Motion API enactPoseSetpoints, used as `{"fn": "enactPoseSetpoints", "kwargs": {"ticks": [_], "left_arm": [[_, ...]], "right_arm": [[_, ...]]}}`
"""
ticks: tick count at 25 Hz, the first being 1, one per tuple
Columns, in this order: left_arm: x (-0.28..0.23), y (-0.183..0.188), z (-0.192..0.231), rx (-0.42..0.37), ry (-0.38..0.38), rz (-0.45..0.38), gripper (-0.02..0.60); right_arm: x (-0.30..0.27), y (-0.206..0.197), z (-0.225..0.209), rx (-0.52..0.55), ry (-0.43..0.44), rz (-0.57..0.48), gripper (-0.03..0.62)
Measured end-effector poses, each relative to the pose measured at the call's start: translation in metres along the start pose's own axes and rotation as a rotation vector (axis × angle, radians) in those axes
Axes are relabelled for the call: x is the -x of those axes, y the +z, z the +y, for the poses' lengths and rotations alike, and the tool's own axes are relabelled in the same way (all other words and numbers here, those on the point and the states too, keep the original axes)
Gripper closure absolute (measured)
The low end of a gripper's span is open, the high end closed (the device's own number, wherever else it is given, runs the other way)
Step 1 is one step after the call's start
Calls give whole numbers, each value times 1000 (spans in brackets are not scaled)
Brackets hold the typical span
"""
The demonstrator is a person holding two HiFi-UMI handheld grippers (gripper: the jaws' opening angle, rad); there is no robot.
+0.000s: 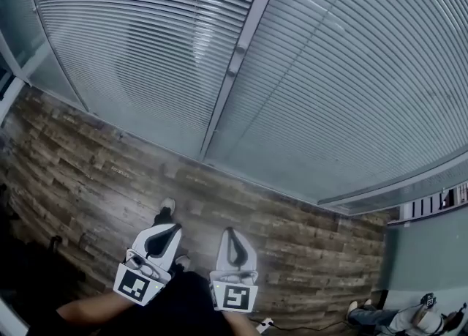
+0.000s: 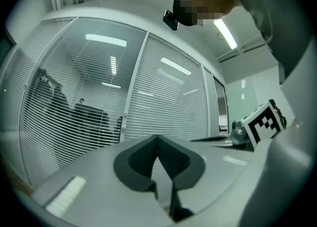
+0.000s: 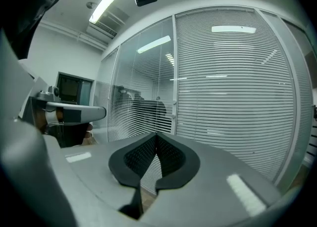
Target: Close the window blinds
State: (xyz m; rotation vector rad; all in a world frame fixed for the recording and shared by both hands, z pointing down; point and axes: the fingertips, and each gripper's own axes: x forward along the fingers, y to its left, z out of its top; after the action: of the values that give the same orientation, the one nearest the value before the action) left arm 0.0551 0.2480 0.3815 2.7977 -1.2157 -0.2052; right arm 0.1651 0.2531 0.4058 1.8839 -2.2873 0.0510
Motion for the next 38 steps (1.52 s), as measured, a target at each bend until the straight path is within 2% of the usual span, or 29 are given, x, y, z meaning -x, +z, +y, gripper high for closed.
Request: {"fn": "enactPoseSetpoints", "kwargs": {"ticks": [11,18,22,28,35,38], "left_arm": [[-61,24,55,-14,-1,-22,583],[-77,27,75,-6,-21,-63,583],[-87,28,90,3,-20,-59,583],[-87,29,104,-9,-46,-62,583],[-111,28,139,34,-63,-43,583],[-120,23,146,32,-99,-22,583]], "right_arm": [[-73,41,-18,32,-18,-45,592],[-101,49,-12,54,-1,-59,592],[-119,52,-11,62,5,-48,592],[-131,57,-12,85,-81,-41,592],[-170,56,-18,78,-125,-1,592],[-186,54,-16,82,-140,12,592]]}}
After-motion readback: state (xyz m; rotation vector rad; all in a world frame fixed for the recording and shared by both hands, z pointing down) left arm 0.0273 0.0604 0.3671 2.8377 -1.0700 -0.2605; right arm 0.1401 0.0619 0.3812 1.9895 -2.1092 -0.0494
